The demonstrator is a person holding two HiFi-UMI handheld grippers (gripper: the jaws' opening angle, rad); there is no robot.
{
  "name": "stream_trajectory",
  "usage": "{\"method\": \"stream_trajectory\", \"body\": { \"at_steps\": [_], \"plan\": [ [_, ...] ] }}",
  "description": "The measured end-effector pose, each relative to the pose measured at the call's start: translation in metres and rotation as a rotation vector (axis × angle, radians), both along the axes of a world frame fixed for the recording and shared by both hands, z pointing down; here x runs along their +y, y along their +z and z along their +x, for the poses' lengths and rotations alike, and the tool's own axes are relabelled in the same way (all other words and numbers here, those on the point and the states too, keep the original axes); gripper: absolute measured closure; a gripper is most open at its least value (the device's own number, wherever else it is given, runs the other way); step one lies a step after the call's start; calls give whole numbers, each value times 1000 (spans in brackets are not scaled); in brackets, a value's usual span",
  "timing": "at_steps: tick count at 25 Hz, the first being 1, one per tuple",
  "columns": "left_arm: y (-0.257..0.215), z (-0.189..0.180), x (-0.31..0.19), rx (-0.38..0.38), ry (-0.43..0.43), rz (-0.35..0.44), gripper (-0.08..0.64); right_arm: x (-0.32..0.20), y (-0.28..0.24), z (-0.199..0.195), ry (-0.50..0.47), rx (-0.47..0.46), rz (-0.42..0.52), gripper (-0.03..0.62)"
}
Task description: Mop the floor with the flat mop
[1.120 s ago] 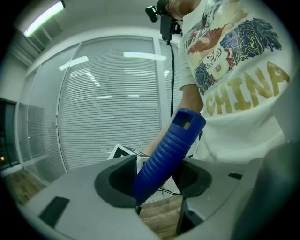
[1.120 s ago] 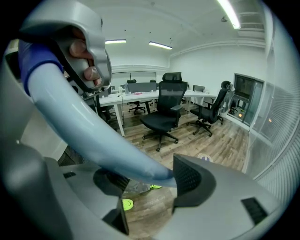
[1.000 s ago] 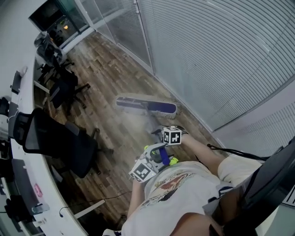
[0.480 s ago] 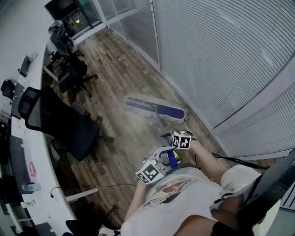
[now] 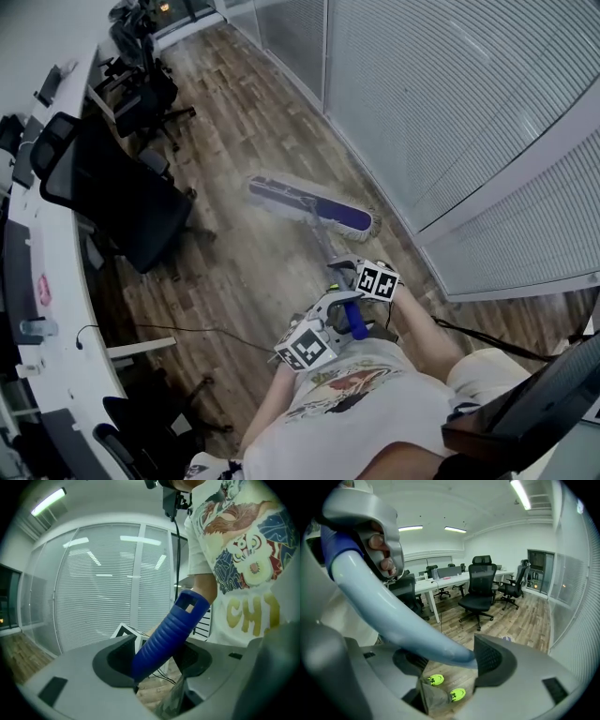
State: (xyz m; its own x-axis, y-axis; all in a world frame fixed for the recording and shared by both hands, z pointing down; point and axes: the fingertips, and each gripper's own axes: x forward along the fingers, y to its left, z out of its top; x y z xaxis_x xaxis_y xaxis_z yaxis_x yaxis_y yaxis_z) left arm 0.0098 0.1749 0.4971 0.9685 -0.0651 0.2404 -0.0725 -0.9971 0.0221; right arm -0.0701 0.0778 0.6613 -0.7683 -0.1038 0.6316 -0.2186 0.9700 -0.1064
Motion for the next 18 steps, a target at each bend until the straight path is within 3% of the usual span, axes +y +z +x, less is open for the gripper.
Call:
{"method": "stream_trajectory", "body": {
  "at_steps": [9, 18],
  "plan": [
    [-32, 63, 46, -21, -7, -37, 341, 55, -31, 52, -14, -55, -44, 345],
    [-44, 219, 95, -47, -96, -61, 341, 117, -37, 195, -69, -112, -79, 345]
  ]
}}
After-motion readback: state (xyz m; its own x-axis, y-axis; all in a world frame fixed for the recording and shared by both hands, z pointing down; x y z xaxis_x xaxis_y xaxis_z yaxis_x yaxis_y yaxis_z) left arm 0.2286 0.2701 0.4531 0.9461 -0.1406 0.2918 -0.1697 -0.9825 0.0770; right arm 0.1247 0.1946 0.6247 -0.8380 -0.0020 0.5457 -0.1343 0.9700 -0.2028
